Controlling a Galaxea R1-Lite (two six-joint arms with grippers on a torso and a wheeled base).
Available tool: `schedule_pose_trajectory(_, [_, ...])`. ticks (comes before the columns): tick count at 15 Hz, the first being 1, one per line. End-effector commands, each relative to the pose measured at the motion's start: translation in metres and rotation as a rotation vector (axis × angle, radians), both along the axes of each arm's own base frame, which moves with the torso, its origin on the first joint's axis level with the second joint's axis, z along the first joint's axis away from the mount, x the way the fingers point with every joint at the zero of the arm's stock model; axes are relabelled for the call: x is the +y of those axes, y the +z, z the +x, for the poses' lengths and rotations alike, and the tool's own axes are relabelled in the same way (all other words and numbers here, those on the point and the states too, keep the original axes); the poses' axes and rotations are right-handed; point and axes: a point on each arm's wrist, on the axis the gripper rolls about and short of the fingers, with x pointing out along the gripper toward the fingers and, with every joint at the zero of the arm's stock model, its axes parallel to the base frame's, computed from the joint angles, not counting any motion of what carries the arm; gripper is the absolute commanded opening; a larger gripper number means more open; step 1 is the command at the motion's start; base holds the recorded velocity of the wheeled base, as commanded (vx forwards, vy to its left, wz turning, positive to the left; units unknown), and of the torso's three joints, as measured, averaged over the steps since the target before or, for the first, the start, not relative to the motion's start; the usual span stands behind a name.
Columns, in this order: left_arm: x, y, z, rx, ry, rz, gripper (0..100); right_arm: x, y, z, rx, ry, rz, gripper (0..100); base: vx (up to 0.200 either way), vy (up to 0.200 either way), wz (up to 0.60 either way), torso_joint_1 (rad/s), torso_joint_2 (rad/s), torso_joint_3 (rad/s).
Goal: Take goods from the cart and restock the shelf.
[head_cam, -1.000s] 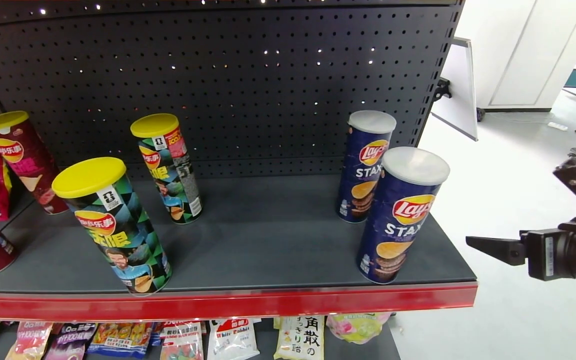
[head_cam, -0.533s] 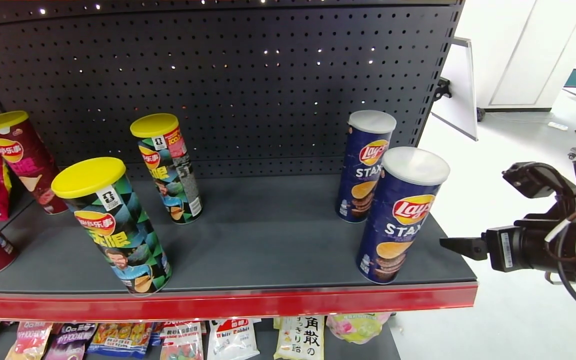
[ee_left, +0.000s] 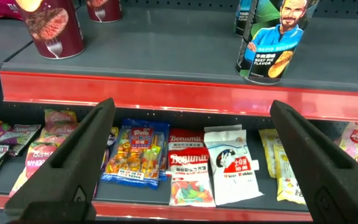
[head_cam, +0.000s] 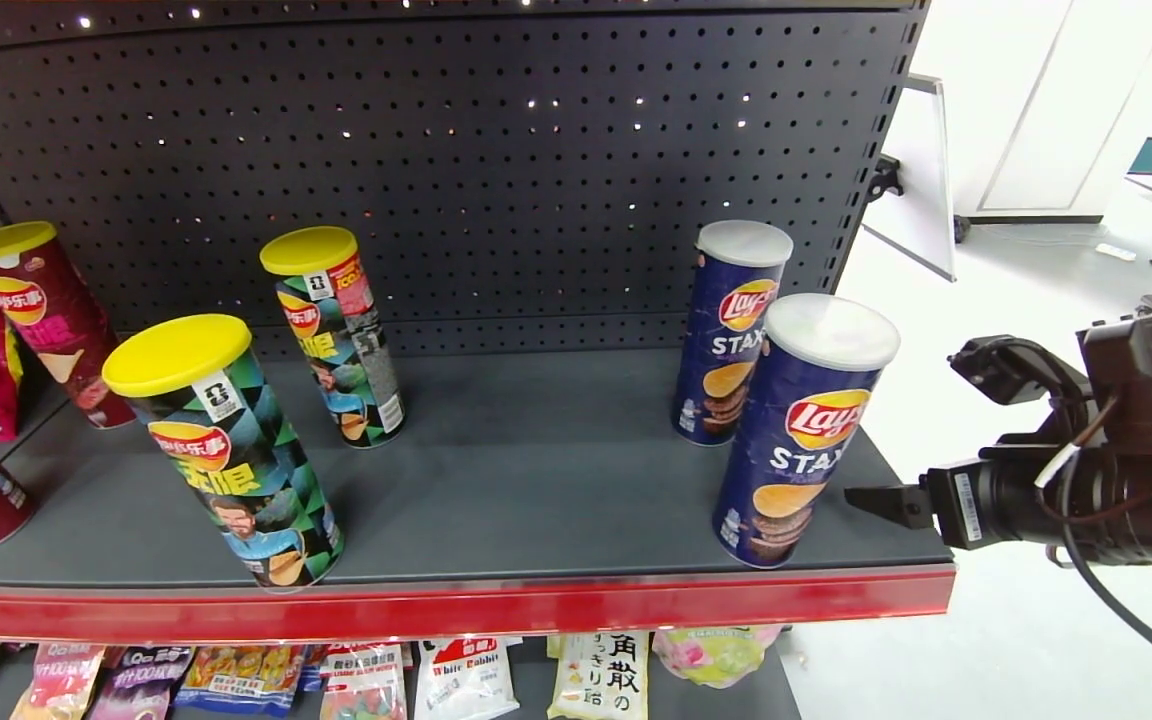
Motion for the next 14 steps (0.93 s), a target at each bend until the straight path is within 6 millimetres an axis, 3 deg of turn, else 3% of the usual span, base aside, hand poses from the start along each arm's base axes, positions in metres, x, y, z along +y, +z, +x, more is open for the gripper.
schedule_pose_trajectory(1, [0.000,0.000,0.000,-0.001,0.001,0.000,100,0.005,-0.004,0.002,0.011,0.013,-0.011,100,0.000,0.000,0.00,0.000,0.00,0.000])
schedule_pose_trajectory(14, [0.000,0.000,0.000,0.001,0.001,0.000,100,0.017,-0.008,0.007,0.024,0.043,-0.031,100,0.000,0.000,0.00,0.000,0.00,0.000])
